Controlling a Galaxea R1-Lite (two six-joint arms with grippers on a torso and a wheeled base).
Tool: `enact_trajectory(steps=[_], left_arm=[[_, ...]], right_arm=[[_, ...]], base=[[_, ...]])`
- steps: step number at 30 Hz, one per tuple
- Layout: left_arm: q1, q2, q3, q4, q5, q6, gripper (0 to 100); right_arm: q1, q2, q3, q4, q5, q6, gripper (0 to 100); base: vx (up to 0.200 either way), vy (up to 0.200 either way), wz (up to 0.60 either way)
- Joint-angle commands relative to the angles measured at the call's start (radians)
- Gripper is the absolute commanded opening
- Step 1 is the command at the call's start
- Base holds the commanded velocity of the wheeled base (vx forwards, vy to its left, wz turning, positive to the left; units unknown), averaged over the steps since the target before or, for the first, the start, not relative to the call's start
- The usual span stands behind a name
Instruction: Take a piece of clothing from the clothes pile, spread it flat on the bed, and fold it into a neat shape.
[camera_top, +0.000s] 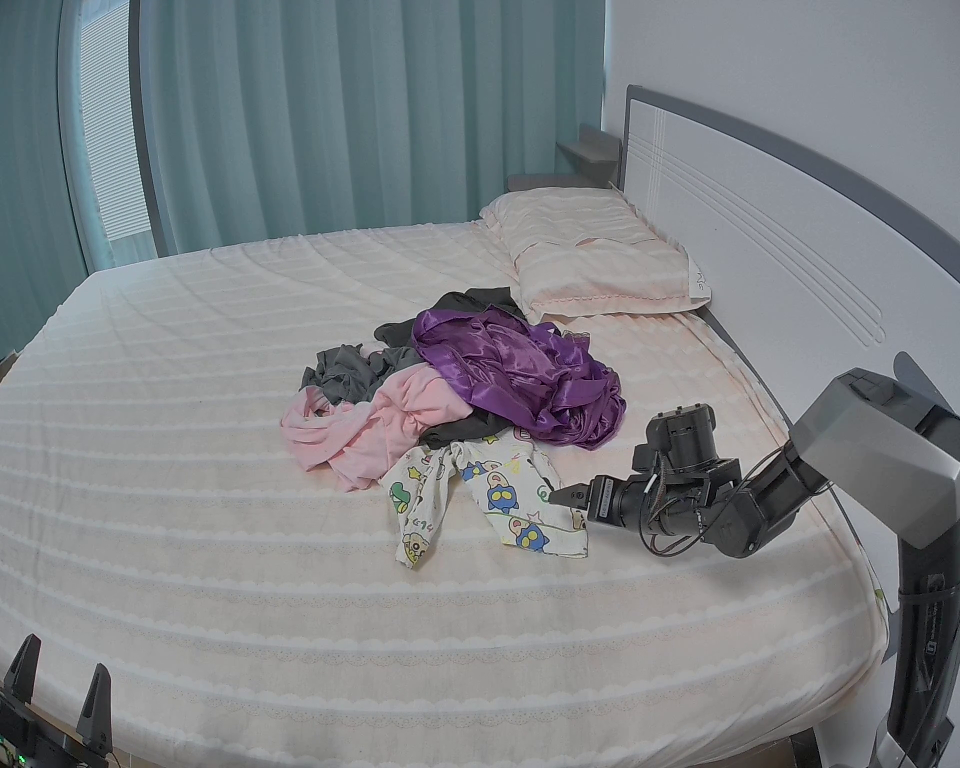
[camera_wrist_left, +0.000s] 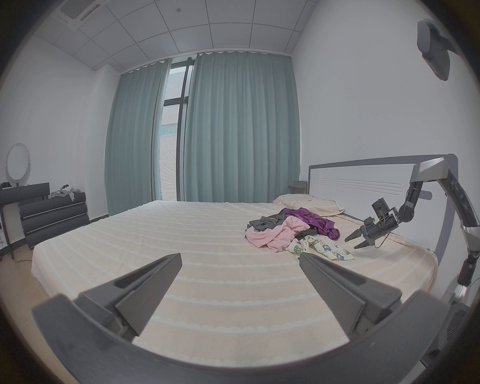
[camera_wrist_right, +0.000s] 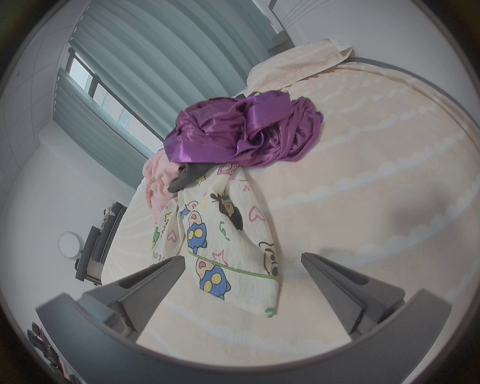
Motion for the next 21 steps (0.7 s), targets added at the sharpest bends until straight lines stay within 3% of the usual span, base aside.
enact_trajectory(steps=[1,13,21], left_arm=[[0.0,-0.016,0.018,0.0,0.001,-0.002,100],[0.0,-0.016,0.018,0.0,0.001,-0.002,100],[0.0,-0.016,0.018,0.0,0.003,-0.002,100]], right_arm=[[0.03,0.077,-0.071,0.016,-0.011,0.0,100],[0.105,0.131,-0.166,0.065,-0.018,0.0,100],[0.137,0.183,-0.291,0.161,-0.092,-0.003,100]], base=[[0.0,0.0,0.0],[0.0,0.0,0.0],[0.0,0.0,0.0]])
